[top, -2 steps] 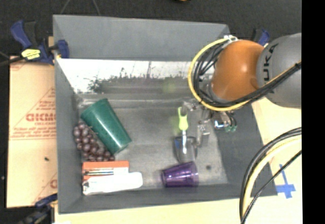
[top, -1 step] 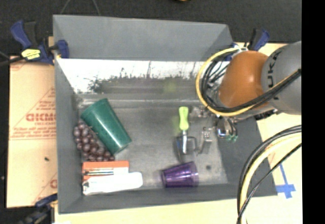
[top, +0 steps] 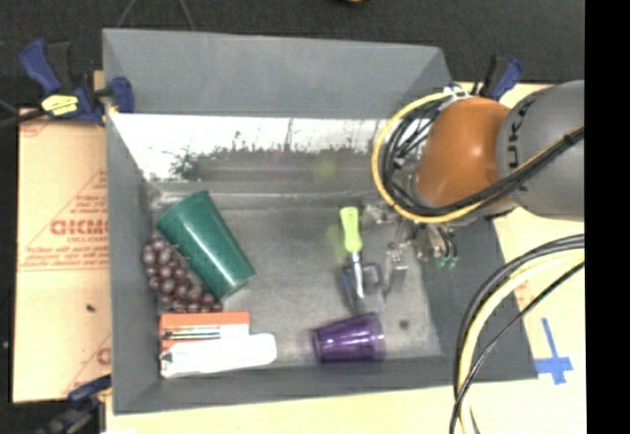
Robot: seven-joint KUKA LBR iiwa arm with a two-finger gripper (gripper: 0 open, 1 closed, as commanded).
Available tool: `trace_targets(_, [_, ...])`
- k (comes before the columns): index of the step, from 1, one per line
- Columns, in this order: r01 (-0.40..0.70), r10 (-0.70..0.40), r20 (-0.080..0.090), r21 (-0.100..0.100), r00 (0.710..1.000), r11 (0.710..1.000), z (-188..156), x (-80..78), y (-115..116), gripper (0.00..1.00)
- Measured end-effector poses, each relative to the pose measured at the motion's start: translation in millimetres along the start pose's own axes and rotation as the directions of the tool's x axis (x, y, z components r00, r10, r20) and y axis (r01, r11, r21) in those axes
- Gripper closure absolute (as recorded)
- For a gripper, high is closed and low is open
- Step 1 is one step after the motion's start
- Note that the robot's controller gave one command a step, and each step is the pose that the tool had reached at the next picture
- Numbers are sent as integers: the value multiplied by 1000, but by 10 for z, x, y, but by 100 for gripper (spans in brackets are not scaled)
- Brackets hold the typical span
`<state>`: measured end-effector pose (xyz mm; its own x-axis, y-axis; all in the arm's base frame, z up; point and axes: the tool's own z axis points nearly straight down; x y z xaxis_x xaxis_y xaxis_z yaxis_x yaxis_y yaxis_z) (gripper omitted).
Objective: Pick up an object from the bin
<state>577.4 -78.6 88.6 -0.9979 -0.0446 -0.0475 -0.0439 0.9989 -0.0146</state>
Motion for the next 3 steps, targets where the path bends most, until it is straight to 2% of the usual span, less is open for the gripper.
trace_targets(1, [-102, 102, -5, -1, 995, 995, 110, 450, 332, 0])
trace_targets(2, [79, -79, 5, 3, 997, 997, 166, 139, -350, 100])
trace_targets(3, [79, -79, 5, 3, 997, 997, 166, 139, -350, 100])
